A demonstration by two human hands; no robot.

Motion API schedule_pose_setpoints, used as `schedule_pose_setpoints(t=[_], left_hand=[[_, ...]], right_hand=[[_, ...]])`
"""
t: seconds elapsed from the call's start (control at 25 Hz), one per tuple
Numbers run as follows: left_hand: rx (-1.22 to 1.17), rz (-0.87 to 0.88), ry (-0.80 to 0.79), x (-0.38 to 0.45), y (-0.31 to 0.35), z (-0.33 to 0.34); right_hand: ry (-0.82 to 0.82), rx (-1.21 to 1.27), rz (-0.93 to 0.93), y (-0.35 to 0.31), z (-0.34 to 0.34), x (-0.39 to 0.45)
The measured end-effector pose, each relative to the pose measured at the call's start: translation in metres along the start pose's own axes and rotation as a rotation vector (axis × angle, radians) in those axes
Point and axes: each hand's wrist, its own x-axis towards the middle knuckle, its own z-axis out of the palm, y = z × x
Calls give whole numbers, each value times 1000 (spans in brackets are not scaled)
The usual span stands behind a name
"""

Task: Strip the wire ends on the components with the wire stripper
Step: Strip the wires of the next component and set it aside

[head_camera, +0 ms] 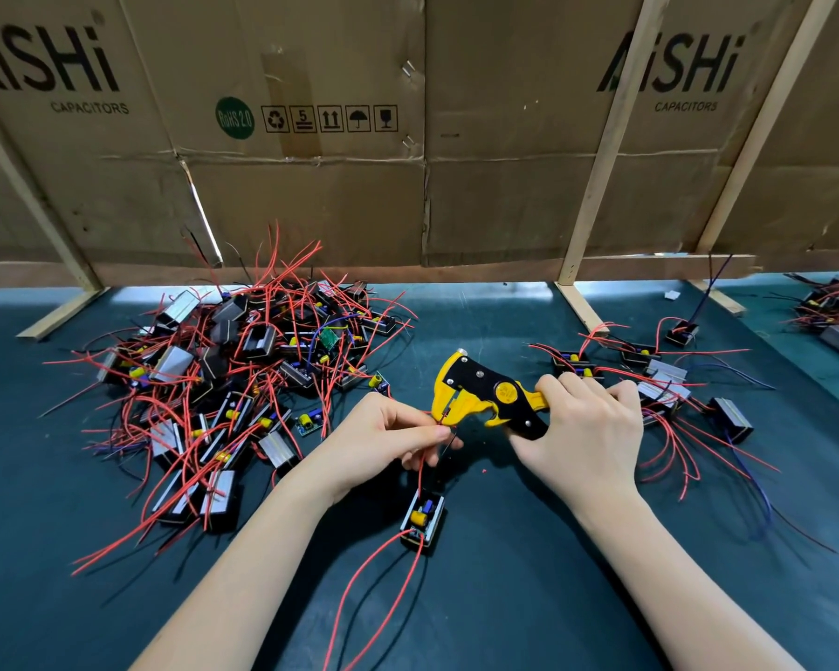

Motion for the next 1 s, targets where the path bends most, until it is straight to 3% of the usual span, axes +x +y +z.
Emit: schedule_pose_setpoints(t=[0.44, 0.84, 1.0], left_hand=[[2, -30, 13, -1, 2, 1], [-7, -56, 5, -3, 4, -1], [13, -86, 2, -3, 2, -1]], right_hand=[[-60, 37, -5, 2, 0, 0], [-236, 65, 19, -5, -5, 0], [-219, 62, 12, -5, -5, 1]])
